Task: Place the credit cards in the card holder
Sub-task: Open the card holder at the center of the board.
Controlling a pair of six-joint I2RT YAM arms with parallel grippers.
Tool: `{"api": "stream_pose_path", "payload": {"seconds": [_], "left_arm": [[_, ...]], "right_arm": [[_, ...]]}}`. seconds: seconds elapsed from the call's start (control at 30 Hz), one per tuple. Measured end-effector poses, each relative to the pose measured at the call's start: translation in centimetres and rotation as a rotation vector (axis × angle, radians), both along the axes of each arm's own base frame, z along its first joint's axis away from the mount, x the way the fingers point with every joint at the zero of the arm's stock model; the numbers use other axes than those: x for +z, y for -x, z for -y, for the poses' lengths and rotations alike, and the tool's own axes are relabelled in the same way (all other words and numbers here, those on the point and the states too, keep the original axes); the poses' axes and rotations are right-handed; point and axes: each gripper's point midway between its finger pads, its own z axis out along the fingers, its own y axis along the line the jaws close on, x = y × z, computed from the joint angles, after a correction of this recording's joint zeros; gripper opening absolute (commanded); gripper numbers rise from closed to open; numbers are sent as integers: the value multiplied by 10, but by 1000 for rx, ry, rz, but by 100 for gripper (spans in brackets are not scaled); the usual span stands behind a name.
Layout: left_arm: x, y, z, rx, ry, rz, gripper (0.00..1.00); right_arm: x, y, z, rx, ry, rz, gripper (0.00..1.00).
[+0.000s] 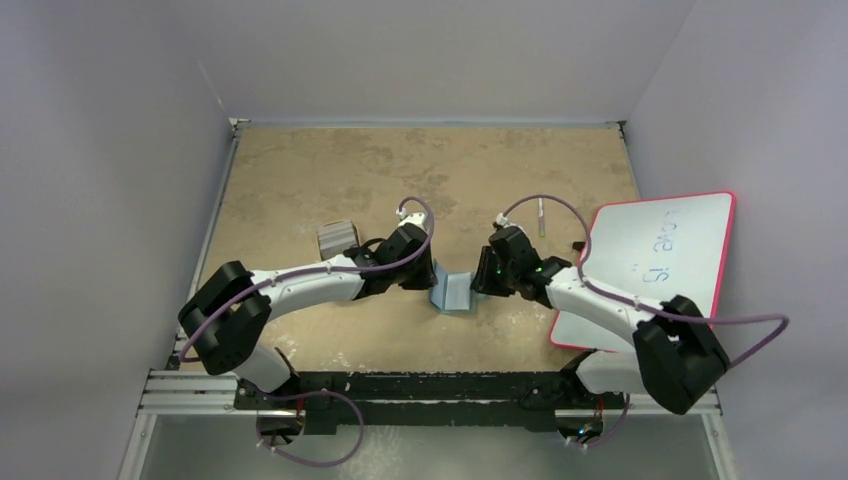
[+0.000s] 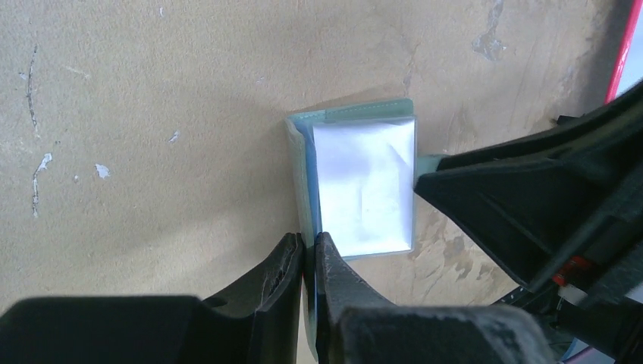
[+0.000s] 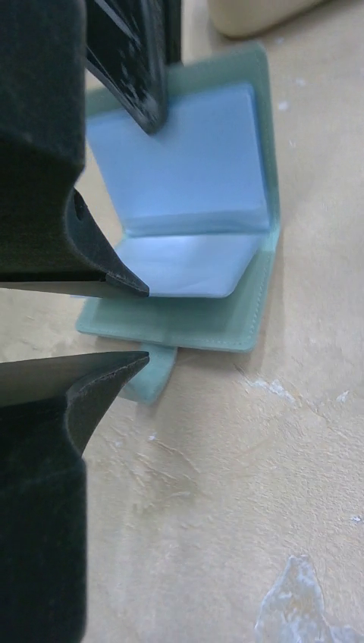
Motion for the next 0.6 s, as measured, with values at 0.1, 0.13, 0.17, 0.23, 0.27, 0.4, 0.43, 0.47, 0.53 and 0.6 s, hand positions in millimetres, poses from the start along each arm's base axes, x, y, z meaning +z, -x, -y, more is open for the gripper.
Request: {"api": "stream_pose_path", "payload": {"seconds": [0.1,0.13,0.17,0.23,0.27,0.4,0.43,0.47,0.53,0.6], "left_arm": [[0,0,0,-1,0,1,7],[0,0,0,-2,0,0,7],[0,0,0,-2,-1,0,6],[0,0,0,-2,-1,0,6],[0,0,0,-2,-1,0,6],[0,0,0,2,2,-3,7],[0,0,0,4,4,-4,6],[0,0,1,6,7,-6,7],[1,1,3,9,19,-12,6],[3,0,5,7,34,-11,7]], "right_arm": [[21,2,0,4,-28,30,29],[35,1,-5,14,-64,55,27],[48,-1,-9,22,-98,86,25],[83,-6,-25,54,-211,165,21],[93,-6,-31,66,-250,188,18],[116,-6,-56,116,-391,231,15],[115,-5,-59,123,-407,224,15],[110,-5,-63,127,-419,210,15],[94,-3,-67,128,-422,169,16],[74,-3,-67,117,-400,123,17]]}}
